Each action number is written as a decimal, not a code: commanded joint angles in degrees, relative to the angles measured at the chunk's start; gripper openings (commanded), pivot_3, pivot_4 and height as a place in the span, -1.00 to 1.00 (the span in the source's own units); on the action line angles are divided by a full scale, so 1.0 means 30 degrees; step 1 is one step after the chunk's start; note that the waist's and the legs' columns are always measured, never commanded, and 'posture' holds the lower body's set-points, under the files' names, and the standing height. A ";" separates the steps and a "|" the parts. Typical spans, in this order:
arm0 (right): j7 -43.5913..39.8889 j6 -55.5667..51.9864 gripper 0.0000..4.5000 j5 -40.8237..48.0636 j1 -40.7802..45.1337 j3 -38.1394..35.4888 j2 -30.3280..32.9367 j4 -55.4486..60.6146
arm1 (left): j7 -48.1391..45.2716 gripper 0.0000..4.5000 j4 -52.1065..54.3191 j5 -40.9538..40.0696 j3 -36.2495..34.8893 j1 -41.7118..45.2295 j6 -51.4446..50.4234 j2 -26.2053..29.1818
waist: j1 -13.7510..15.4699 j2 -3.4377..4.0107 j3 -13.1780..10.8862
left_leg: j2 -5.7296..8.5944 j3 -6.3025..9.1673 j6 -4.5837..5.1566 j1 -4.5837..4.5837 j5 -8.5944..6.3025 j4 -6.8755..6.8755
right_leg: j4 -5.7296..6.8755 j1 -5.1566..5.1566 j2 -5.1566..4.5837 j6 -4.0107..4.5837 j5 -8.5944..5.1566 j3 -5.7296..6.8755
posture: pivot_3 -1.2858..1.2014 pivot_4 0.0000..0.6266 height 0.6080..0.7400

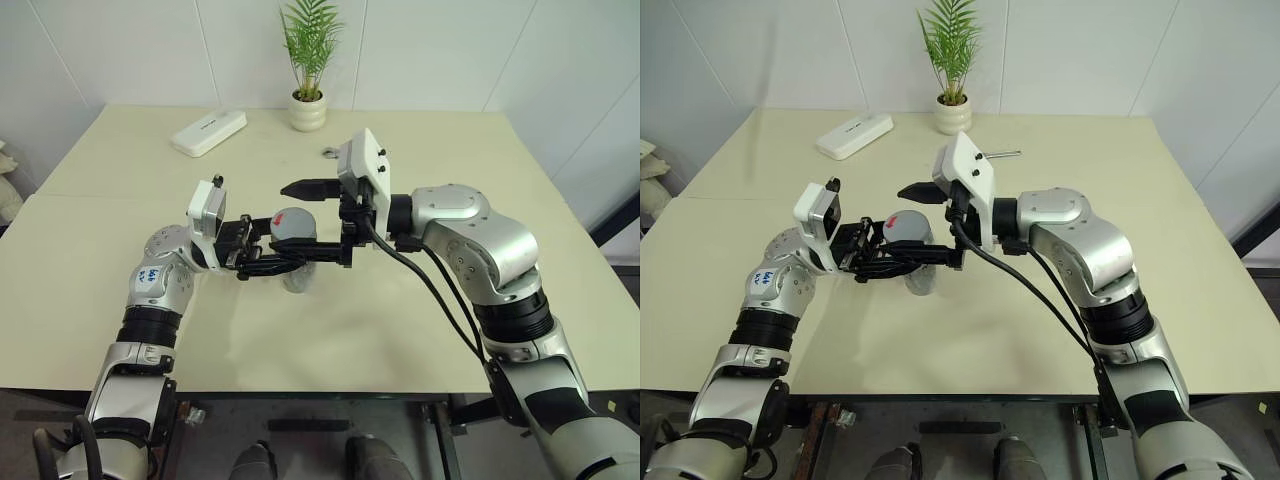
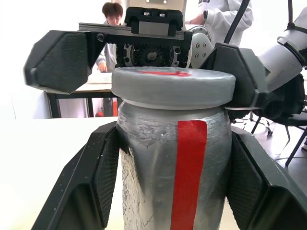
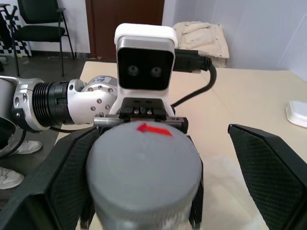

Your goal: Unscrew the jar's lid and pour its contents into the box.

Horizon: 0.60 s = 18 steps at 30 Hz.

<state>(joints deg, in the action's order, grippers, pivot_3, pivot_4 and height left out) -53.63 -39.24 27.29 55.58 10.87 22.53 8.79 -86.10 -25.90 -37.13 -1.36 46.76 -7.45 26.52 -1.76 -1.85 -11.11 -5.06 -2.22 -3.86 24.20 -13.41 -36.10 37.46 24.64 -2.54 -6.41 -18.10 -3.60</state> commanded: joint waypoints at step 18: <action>0.1179 -0.1061 1.00 0.0702 -0.0707 -0.1117 0.1651 0.2326 | -0.2108 0.18 0.0299 -0.0138 -0.0258 0.0210 0.0119 0.0182 | 0.0006 0.0000 0.0000 | 0.0000 0.0001 0.0001 -0.0001 0.0000 0.0003 | -0.0004 -0.0001 0.0000 0.0000 0.0000 0.0000 | 0.03 -0.52 1.00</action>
<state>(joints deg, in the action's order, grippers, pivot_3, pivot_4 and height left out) -51.08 -42.55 29.18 53.40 10.24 26.52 13.83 -86.10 -25.98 -36.99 -1.31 46.76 -7.44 26.52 -1.74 -1.85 -11.11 -5.06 -2.22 -3.86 24.20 -13.41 -36.09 37.45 24.64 -2.54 -6.41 -18.10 -3.60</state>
